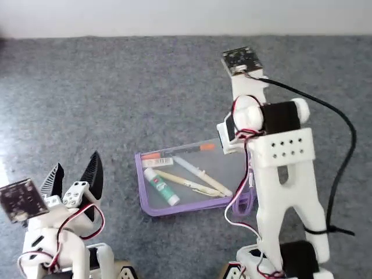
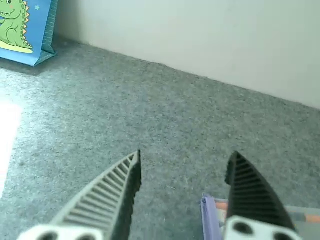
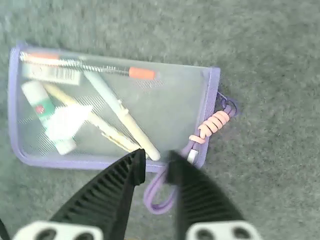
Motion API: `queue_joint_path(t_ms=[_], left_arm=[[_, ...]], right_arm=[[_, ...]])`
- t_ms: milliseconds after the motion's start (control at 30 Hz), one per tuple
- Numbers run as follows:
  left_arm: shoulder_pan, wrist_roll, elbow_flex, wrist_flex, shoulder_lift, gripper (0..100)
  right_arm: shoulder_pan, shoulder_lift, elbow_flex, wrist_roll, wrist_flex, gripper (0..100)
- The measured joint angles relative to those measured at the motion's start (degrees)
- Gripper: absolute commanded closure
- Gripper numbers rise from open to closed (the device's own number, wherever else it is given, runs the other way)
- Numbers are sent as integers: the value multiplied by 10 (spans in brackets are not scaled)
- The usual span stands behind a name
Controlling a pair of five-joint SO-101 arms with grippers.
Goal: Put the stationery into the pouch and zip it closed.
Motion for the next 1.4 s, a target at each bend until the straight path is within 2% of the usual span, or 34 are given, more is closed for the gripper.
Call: queue_joint_path(t_ms=[33,267,433,633,800,1033,1300,1400], left_arm=[[0,-11,4,0,0,972],[8,-43,36,-4,0,987],[43,-43,61,-13,0,987],[111,-43,119,-18,0,987],[144,-43,178,-56,0,986],[146,-43,253,-71,4,986],[147,-43,324,-71,2,985],[146,-43,353,-71,1,985]], right_arm=[[0,-6,0,-16,0,990],[4,-46,17,-136,0,991],[34,-127,129,-163,0,991],[108,-261,314,-164,-72,991],[120,-358,478,-162,-155,990],[121,-460,652,-72,-204,990],[124,-587,821,-61,-339,990],[123,-648,893,-57,-359,990]])
